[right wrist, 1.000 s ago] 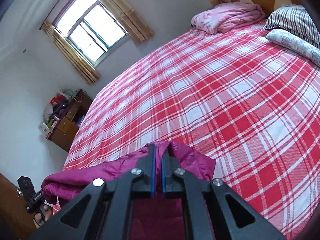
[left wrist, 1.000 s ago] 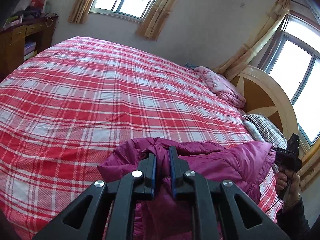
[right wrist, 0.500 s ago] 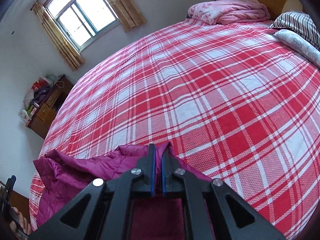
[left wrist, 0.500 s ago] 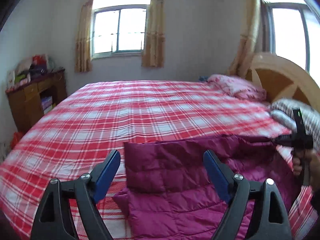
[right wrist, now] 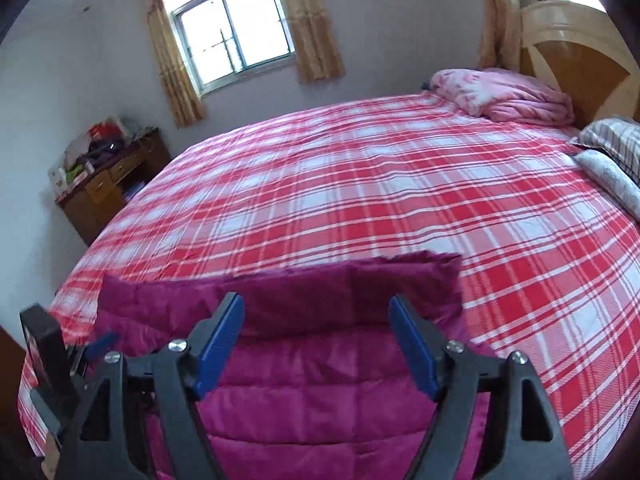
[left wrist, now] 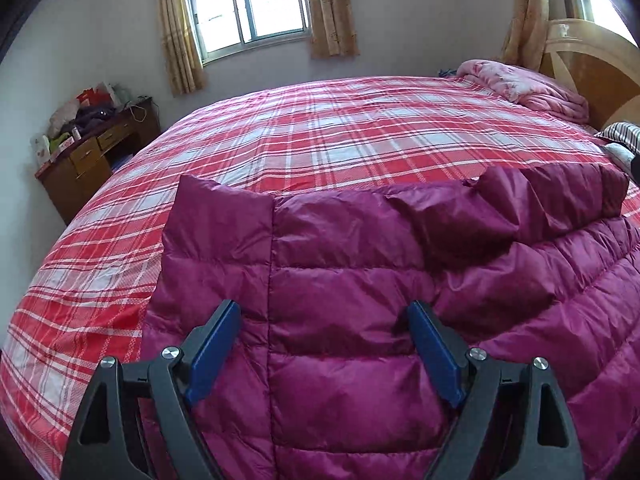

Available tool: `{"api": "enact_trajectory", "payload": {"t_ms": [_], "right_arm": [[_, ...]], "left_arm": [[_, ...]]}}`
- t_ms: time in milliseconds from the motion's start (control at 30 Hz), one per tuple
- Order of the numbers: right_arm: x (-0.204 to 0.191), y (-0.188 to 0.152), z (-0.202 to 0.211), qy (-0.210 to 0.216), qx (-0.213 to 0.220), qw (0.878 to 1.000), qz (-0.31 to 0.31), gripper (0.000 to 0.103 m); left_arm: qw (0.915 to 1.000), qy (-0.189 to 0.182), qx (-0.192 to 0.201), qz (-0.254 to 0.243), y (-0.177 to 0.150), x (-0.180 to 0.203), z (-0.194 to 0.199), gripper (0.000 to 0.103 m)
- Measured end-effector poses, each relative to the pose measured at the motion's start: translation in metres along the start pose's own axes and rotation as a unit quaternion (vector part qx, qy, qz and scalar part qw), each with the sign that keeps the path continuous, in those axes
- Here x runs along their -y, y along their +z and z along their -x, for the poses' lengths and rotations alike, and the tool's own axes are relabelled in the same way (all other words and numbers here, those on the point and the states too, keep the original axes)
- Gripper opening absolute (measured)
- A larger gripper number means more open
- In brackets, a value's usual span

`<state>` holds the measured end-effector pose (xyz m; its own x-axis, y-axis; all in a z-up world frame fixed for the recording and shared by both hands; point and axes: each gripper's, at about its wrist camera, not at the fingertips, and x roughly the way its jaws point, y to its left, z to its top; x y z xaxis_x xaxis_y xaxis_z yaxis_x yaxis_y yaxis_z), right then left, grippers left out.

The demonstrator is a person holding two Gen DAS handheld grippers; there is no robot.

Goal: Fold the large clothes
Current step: 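Press the folded jacket flat with both open tools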

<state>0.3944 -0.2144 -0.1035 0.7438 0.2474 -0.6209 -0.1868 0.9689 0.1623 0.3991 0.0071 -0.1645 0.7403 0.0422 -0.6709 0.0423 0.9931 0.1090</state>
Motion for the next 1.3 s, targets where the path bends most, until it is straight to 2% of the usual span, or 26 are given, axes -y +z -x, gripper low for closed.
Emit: {"api": "enact_trajectory", "payload": {"t_ms": [100, 267, 433, 533, 700, 900, 1300], "right_arm": [[-0.015, -0.014, -0.038, -0.019, -0.024, 0.999, 0.035, 0.079], [0.008, -0.021, -0.079, -0.035, -0.057, 0.998, 0.001, 0.079], [0.007, -0.021, -0.084, -0.041, -0.065, 0.997, 0.008, 0.079], [0.009, -0.021, -0.088, -0.04, -0.071, 0.997, 0.005, 0.079], [0.012, -0.02, -0.095, -0.039, -0.077, 0.996, -0.002, 0.079], [0.012, -0.024, -0.098, -0.038, -0.076, 0.996, -0.004, 0.082], [0.008, -0.025, -0.107, -0.055, -0.094, 0.994, 0.009, 0.087]], "left_arm": [[0.9998, 0.0, -0.015, 0.008, 0.003, 0.001, -0.007, 0.087], [0.9986, -0.023, -0.034, 0.035, 0.012, -0.005, -0.01, 0.088], [0.9995, -0.025, -0.012, 0.013, 0.022, 0.005, -0.003, 0.088], [0.9997, -0.014, -0.018, -0.006, 0.022, 0.018, -0.011, 0.088], [0.9994, -0.014, -0.026, 0.018, 0.02, 0.015, -0.028, 0.09], [0.9979, -0.032, -0.038, 0.041, 0.016, 0.007, -0.038, 0.096], [0.9978, -0.019, -0.057, 0.028, 0.014, 0.013, -0.047, 0.099]]}}
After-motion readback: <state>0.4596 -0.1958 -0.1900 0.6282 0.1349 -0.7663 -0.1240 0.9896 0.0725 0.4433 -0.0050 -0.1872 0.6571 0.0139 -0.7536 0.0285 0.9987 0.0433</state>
